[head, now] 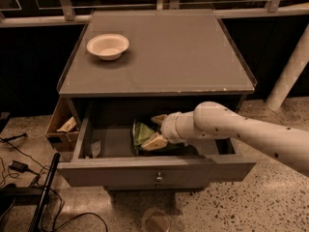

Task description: Place green jalapeno chip bag into top drawer

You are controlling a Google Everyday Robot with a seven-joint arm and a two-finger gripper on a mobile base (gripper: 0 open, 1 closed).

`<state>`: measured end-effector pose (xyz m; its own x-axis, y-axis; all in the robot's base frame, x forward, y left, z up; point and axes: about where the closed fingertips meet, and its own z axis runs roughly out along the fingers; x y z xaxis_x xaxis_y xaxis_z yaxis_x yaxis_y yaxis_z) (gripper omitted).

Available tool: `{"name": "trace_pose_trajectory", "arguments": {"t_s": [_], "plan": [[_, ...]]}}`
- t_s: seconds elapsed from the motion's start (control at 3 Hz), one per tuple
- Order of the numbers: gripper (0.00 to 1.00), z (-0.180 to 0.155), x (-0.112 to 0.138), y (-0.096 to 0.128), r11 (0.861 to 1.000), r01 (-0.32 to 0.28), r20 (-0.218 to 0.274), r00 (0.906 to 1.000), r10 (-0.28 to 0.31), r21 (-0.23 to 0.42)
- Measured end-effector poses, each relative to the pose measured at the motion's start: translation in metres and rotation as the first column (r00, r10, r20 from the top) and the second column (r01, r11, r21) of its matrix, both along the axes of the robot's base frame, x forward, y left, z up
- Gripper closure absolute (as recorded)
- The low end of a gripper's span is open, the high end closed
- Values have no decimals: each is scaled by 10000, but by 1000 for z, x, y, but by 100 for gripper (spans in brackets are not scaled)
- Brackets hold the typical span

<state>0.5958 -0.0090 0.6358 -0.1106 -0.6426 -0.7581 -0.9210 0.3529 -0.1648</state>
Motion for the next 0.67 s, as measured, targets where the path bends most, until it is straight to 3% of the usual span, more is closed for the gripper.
{"name": "trace_pose_trajectory", "arguments": {"t_s": [0.33,0.67], "plan": [[0,9,31,10,10000,-83,619,9980,82,24],[0,10,32,10,10000,-83,637,9979,81,32]]}}
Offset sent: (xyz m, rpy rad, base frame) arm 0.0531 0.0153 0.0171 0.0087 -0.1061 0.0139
